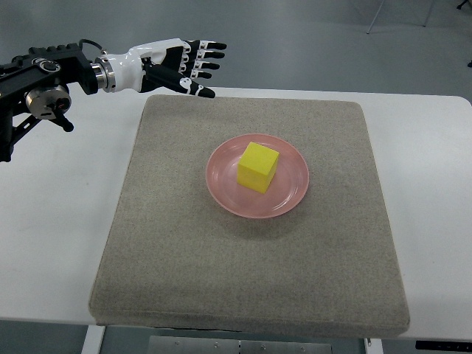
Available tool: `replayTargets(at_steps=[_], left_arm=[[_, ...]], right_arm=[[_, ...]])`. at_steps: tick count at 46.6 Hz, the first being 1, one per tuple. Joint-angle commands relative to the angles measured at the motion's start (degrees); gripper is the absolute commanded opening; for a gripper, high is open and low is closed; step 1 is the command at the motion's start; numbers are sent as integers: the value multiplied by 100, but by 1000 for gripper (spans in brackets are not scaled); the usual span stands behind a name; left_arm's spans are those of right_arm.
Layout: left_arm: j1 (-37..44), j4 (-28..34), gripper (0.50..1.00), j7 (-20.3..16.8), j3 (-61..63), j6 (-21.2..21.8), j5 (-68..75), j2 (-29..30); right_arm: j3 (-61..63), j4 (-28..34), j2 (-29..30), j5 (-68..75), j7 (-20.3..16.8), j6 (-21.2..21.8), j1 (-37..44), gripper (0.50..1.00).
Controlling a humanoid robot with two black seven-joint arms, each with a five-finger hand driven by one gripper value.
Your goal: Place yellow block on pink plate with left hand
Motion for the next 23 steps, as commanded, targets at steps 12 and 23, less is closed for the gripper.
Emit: replayTargets(at_steps=[12,23], left_arm=[[856,516,992,6,-645,-24,-740,-44],[1612,490,992,68,-1752,-234,-1294,-44]], right_arm=[[0,0,0,0,0,0,-1,924],[0,0,0,0,0,0,-1,924]])
